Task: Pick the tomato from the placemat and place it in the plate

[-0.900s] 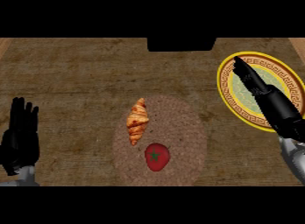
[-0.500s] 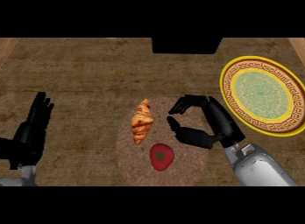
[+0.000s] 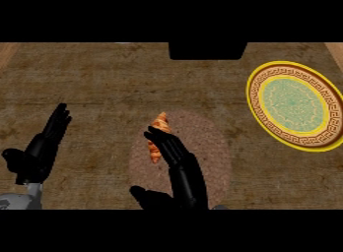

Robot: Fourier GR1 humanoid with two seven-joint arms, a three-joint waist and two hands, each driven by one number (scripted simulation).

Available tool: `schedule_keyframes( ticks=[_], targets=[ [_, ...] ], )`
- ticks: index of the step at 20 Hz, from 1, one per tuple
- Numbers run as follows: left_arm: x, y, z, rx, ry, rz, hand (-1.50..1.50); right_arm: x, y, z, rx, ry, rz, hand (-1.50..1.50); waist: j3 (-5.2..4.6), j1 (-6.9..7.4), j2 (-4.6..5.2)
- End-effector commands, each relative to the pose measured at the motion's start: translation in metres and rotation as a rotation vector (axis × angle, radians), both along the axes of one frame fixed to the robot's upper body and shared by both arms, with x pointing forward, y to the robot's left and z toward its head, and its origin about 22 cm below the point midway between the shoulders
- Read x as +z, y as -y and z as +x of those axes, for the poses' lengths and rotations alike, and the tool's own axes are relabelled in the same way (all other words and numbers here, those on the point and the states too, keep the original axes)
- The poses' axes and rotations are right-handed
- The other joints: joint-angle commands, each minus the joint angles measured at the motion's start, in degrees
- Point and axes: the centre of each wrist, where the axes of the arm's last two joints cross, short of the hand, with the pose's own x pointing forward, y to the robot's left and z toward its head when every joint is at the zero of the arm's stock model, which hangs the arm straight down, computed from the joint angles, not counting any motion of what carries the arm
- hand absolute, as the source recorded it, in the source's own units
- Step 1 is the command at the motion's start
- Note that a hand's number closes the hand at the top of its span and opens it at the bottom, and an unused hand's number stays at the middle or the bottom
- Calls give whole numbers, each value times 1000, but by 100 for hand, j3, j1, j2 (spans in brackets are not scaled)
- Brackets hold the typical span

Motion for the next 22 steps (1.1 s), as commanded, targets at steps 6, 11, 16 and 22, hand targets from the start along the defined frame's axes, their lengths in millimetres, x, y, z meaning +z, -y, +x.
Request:
schedule_keyframes(
  ticks=[6,11,16,22],
  targets=[
    [-6,2,-1,-9,-13,23,0,16,-6,-40,-205,61,-173,-150,6,-95,-21],
    [-13,-3,-8,10,-6,14,0,31,-6,-48,-210,-90,-463,-150,-5,-105,-29],
    [-9,-15,0,-11,-26,9,0,53,-1,-54,-174,-253,-703,-150,-4,-76,4],
    [-3,3,4,-27,-18,-11,0,71,-13,-63,-201,-375,-737,-150,11,44,15]
  ],
)
